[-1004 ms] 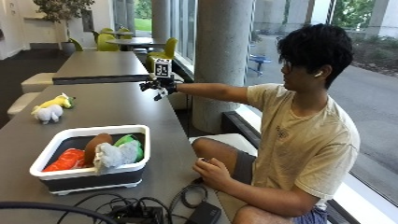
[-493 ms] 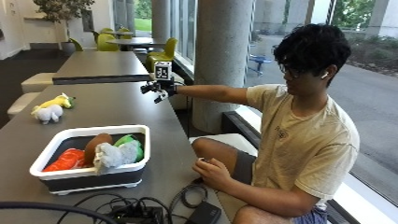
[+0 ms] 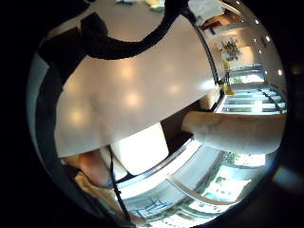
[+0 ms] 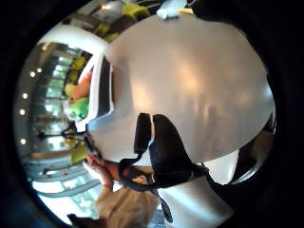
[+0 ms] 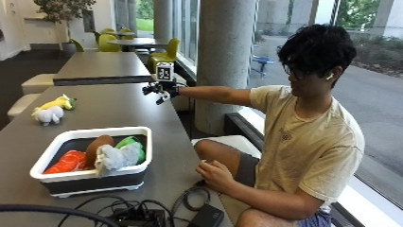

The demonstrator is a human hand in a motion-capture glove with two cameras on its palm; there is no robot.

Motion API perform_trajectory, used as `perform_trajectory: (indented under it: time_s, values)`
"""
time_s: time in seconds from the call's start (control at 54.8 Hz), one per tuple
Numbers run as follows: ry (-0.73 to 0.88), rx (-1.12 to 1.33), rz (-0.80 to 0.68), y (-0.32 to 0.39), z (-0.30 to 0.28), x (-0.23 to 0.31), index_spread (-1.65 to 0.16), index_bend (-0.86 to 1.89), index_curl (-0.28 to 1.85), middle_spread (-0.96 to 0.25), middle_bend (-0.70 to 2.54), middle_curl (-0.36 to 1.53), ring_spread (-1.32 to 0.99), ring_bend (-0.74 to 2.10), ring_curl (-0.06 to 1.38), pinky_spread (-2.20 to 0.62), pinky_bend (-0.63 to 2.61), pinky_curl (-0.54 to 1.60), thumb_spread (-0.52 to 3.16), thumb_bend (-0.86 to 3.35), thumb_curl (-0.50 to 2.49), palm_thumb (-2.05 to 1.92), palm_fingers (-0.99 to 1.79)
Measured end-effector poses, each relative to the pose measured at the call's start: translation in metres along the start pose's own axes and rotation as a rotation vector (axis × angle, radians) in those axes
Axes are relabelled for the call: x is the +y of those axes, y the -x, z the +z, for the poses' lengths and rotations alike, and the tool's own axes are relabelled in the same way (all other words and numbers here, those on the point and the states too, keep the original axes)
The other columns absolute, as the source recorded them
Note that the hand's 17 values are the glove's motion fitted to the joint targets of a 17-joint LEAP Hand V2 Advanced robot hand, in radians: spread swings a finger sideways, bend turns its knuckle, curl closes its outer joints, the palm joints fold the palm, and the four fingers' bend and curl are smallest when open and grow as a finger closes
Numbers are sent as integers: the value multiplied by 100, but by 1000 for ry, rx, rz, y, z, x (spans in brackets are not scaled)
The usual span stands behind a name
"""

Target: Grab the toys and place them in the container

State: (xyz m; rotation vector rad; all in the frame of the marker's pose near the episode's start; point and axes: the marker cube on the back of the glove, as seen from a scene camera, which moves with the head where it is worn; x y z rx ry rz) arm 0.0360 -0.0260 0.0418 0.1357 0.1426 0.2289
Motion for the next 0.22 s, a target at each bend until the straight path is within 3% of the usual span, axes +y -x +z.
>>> perform_trajectory:
  time_s: [0.219]
  values:
    - [-22,-146,-45,16,2,-3,-32,17,38,-2,17,30,-10,44,32,-11,132,27,124,-3,29,-2,-4]
